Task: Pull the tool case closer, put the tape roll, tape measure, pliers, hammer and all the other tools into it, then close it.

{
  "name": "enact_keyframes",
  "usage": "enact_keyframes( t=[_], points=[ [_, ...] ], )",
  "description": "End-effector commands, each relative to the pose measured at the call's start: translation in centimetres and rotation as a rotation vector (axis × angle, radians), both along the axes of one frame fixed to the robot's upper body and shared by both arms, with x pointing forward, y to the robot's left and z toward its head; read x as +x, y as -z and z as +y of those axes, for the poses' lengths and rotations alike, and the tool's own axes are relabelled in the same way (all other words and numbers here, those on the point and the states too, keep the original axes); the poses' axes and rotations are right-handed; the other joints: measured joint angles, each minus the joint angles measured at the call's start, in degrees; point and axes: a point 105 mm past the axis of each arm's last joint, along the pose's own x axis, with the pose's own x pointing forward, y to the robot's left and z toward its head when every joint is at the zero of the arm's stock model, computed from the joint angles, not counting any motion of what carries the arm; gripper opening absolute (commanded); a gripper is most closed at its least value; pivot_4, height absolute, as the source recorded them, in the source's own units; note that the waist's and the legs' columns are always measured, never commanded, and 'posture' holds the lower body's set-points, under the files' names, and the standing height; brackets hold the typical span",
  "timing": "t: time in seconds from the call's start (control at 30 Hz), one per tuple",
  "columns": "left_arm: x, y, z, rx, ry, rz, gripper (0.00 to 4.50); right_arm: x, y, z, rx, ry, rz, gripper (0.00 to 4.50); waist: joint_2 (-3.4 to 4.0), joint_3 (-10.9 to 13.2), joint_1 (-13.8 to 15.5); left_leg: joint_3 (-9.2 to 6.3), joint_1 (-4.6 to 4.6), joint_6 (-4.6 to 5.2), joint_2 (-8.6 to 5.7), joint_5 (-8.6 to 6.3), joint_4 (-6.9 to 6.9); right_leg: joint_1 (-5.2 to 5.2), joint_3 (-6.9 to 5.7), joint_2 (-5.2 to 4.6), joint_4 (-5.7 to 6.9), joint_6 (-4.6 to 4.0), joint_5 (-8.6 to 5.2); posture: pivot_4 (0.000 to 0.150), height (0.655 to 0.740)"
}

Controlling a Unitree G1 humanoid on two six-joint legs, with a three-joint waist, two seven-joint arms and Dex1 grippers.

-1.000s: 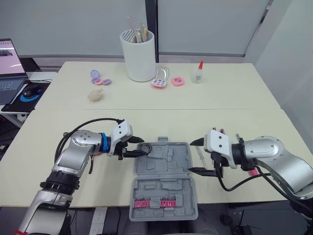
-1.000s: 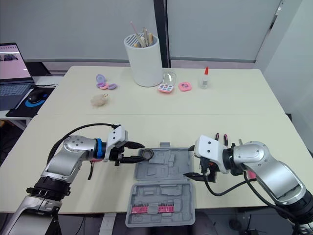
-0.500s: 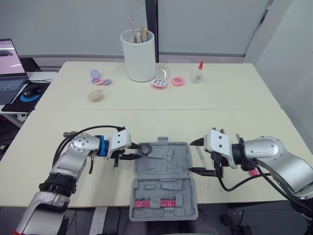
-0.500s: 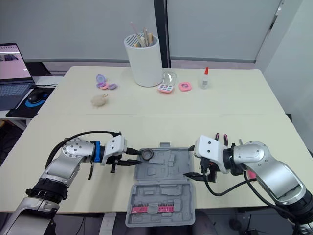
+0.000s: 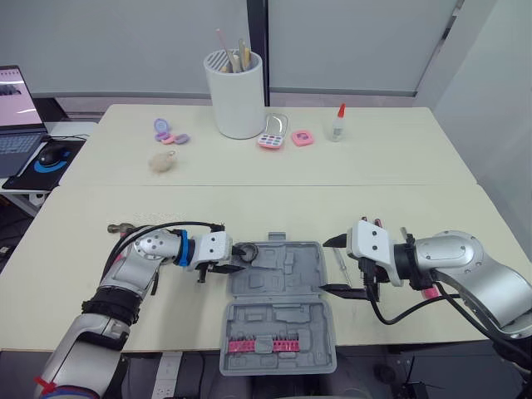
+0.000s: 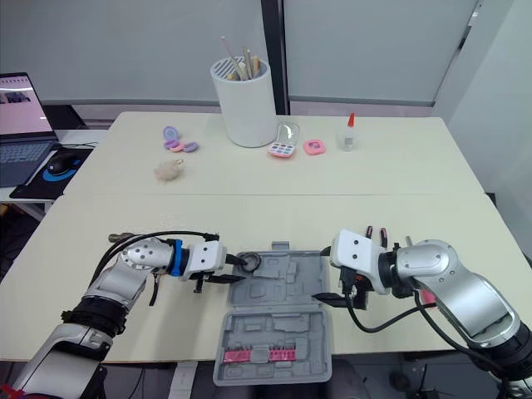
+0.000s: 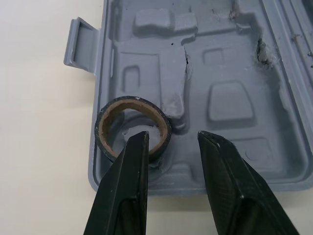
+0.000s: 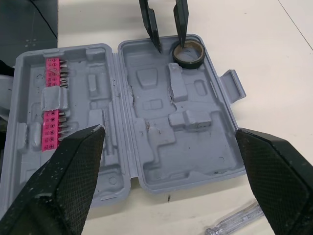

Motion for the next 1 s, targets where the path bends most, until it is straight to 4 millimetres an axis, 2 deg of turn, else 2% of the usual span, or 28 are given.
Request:
enact_keyframes(
  t=[0.03,0.2,0.37,0.4,0.6,0.9,1.0],
  points=[
    [0.8,-0.8,-0.7,0.003,0.020,-0.065,1.60,-0.2,-1.1,0.3,0.010,-0.020,-0.053,4.50,0.00,0.0,0.0,0.00,0.00,0.00,-0.02,0.00,0.00,0.01,0.00,0.00,0.00,0.00,0.00,0.150,0.7376],
    [1.1,-0.8,-1.2,0.013,0.038,-0.087,1.60,-0.2,-1.1,0.3,0.010,-0.021,-0.053,4.50,0.00,0.0,0.0,0.01,0.00,0.00,-0.02,0.00,0.00,0.00,0.00,0.00,0.00,0.00,0.00,0.150,0.7376],
    [1.0,-0.8,-1.2,0.031,0.059,-0.100,0.10,-0.3,-1.1,0.3,0.011,-0.021,-0.051,4.50,0.00,0.0,0.0,0.00,0.00,0.00,0.00,0.00,0.00,0.00,-0.01,0.01,0.01,0.00,0.00,0.150,0.7376],
    [1.0,-0.8,-1.2,0.032,0.061,-0.100,0.02,-0.3,-1.1,0.3,0.012,-0.021,-0.051,4.50,0.00,0.0,0.0,0.00,0.00,0.00,0.00,0.00,0.00,0.00,-0.01,0.01,0.01,0.00,0.00,0.150,0.7376],
    [0.9,-1.2,-1.2,0.020,0.066,-0.096,0.02,-0.3,-1.1,0.3,0.013,-0.019,-0.052,4.50,0.00,0.0,0.0,0.00,0.00,0.00,-0.02,0.00,0.00,0.00,-0.02,0.01,0.01,0.00,0.00,0.150,0.7376],
    [0.7,-3.0,-0.8,-0.034,0.035,-0.097,0.02,-0.2,-1.1,0.3,0.015,-0.016,-0.051,4.50,0.00,0.0,0.0,-0.01,0.00,0.00,0.00,0.00,0.00,0.00,0.00,0.00,0.01,0.00,0.00,0.150,0.7376],
    [0.6,-2.7,-0.4,-0.008,0.028,-0.098,0.02,-0.2,-1.0,0.3,0.016,-0.016,-0.050,4.50,0.00,0.0,0.0,-0.01,0.01,0.00,0.00,0.00,0.00,0.00,-0.01,0.01,0.02,0.00,0.00,0.150,0.7376]
  ],
)
